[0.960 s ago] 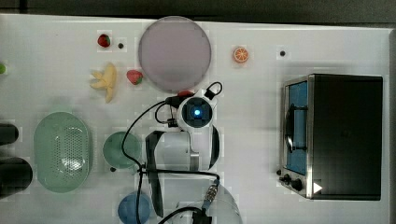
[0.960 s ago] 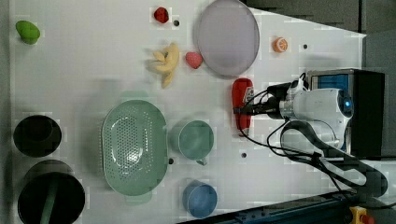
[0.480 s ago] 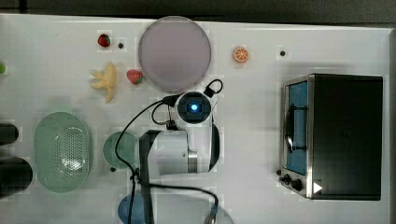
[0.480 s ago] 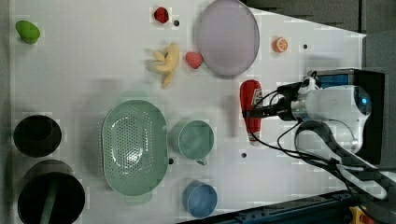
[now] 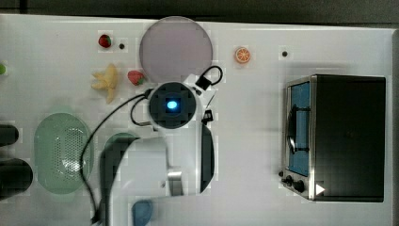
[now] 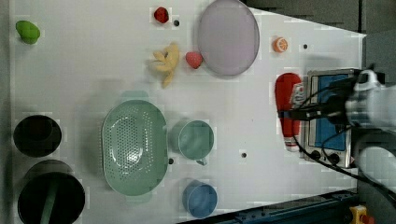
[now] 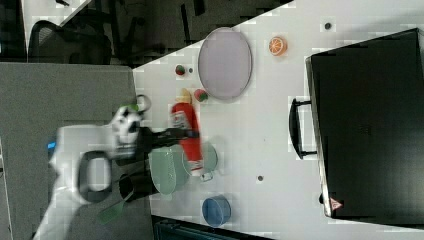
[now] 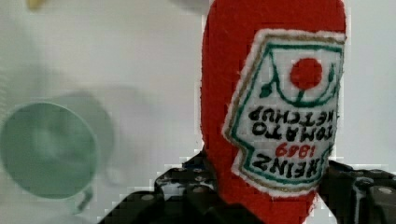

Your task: Pick Ketchup from the table and place it in strainer.

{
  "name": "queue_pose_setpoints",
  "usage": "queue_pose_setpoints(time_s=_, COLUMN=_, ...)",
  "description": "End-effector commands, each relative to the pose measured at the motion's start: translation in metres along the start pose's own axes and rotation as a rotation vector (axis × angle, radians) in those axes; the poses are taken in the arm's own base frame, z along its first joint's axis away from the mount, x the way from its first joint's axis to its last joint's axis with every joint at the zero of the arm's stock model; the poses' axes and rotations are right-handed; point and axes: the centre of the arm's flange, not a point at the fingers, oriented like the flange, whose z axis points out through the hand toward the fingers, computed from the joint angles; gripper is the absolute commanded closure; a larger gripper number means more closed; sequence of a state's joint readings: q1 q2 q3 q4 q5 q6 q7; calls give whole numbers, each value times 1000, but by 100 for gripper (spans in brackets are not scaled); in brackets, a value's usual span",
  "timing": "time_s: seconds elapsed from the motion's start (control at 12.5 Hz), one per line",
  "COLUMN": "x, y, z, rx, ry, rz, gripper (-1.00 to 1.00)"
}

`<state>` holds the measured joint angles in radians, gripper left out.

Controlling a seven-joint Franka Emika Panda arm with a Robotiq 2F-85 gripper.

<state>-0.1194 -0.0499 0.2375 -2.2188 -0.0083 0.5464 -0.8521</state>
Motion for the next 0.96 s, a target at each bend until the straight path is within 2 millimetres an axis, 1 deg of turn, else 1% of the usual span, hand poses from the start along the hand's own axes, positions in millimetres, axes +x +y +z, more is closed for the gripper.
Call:
queue_pose_setpoints(time_s=0.08, x=-7, y=-67, z=-43, rx=-28, ry=6, rz=91, gripper=-23)
queue_pose_setpoints(time_s=0.24, x=-12, y=-115, z=-50, rx=-32, ry=13, rz=128, gripper=-23)
queue_pose_setpoints(time_s=0.32, x=-14, y=-139, z=-48, rx=-22, ry=10, rz=160, gripper=-23)
queue_pose_setpoints(time_s=0.48, x=-21, y=-187, z=-39, rx=9, ry=-2, rz=234, gripper=-23)
queue_pose_setpoints(time_s=0.72, x=-25, y=-252, z=-17, rx=60, ry=25, rz=279, gripper=-23)
queue_pose_setpoints(time_s=0.8, x=-25, y=-271, z=-8, rx=92, ry=36, rz=304, gripper=-23)
queue_pose_setpoints(time_s=0.96, x=-23, y=-301, z=15, rx=157, ry=27, rz=371, gripper=-23)
